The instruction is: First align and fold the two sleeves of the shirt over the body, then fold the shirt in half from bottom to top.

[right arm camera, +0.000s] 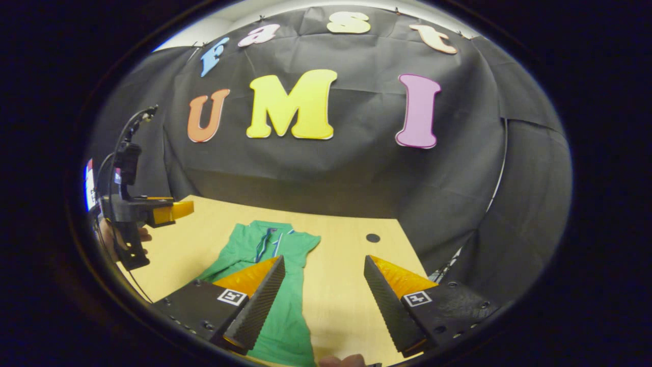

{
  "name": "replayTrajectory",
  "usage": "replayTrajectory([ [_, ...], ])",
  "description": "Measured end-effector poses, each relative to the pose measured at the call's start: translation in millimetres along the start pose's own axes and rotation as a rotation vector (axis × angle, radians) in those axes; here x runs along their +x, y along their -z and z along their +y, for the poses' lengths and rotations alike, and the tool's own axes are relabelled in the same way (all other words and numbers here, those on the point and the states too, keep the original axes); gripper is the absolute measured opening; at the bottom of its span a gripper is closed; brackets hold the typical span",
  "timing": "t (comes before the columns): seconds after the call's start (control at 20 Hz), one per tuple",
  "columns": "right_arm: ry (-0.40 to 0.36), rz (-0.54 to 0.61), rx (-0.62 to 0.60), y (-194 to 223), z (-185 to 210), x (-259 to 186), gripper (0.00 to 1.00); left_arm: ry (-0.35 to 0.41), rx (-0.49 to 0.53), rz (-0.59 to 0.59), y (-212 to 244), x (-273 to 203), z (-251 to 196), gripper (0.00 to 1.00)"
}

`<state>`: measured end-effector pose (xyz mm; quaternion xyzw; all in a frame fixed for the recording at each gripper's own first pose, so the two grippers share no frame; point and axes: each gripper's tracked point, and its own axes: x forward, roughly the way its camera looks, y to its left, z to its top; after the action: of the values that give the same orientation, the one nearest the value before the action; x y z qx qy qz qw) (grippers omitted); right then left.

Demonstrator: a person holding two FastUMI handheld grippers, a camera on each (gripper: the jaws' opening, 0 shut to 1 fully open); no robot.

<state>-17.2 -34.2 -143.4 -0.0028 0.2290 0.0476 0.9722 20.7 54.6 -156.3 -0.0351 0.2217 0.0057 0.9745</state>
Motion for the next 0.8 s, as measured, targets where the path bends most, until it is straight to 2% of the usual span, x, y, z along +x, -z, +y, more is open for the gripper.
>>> replayTrajectory([
  [0.15, -0.037, 0.055, -0.019, 25, 7, -1, 0.98, -0.005, 0.018, 0.036, 28, -34, 17, 1.0],
  [0.25, -0.048, 0.091, -0.025, 42, 10, -4, 0.94, -0.004, 0.008, 0.088, 54, -52, 28, 1.0],
  [0.45, -0.049, 0.189, -0.037, 83, 5, -10, 0.96, 0.047, -0.005, 0.221, 109, -82, 30, 1.0],
  [0.6, -0.047, 0.282, -0.039, 119, -2, -16, 0.95, 0.084, 0.022, 0.36, 160, -96, 38, 1.0],
  [0.8, -0.097, 0.489, -0.018, 185, -4, -31, 0.96, 0.132, -0.003, 0.577, 229, -124, 49, 1.0],
])
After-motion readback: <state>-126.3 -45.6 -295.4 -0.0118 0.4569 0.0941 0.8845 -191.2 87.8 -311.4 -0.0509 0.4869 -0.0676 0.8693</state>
